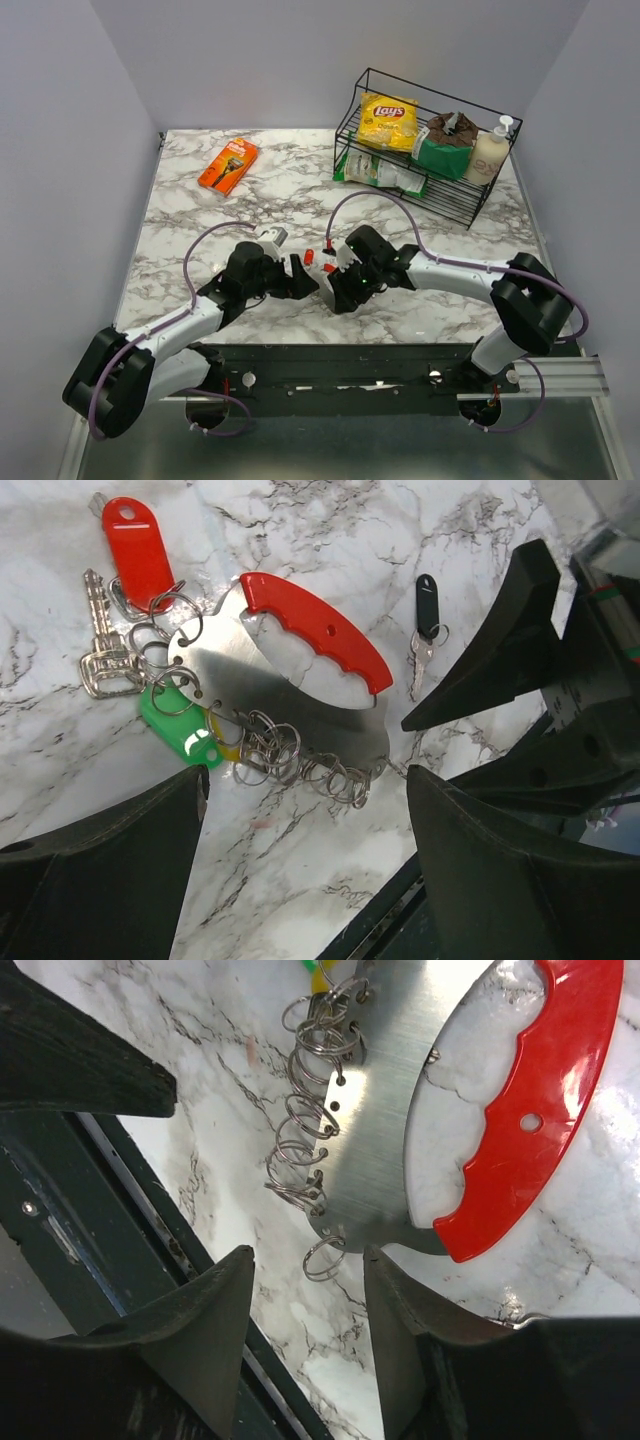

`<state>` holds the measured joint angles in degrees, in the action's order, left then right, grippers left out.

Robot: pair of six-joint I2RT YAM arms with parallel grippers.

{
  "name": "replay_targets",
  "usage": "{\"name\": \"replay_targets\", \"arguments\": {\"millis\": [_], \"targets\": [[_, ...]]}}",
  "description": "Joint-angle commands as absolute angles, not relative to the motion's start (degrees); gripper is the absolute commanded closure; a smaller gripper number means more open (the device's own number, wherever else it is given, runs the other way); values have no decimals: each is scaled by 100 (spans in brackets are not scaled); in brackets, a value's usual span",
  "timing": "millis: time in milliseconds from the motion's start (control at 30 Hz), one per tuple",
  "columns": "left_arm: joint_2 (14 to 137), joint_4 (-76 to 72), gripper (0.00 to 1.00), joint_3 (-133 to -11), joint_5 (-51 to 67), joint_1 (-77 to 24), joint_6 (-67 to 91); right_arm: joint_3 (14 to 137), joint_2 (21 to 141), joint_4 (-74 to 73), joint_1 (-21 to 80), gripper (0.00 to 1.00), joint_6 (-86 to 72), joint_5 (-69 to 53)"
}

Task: Put the keys on the keyring

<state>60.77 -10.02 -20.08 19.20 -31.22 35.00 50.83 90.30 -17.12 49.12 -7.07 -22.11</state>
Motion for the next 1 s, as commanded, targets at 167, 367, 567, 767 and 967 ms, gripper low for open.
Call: {"name": "replay_targets", "arguments": {"millis": [167,367,567,767,967], "targets": [[6258,-1582,13,-2241,2583,-3103,3314,4913,9307,-1802,4948,50,-765,-2153],[6161,-1924,15,-2233,2856,-3103,3313,4913,9439,-1740,4948,60,-773,-2180],[6091,-2276,18,-2127,3164,-3173,3305,4913,9378,-1705,4948,84,-730,-2250],[6082,-1917,22,-2145,2814,-3471,3033,5070,9308,-1740,4948,93,-738,-2311],[5863,-1530,24,-2119,2251,-3788,2778,5300,9211,-1819,4878,95,-852,-2540]]}}
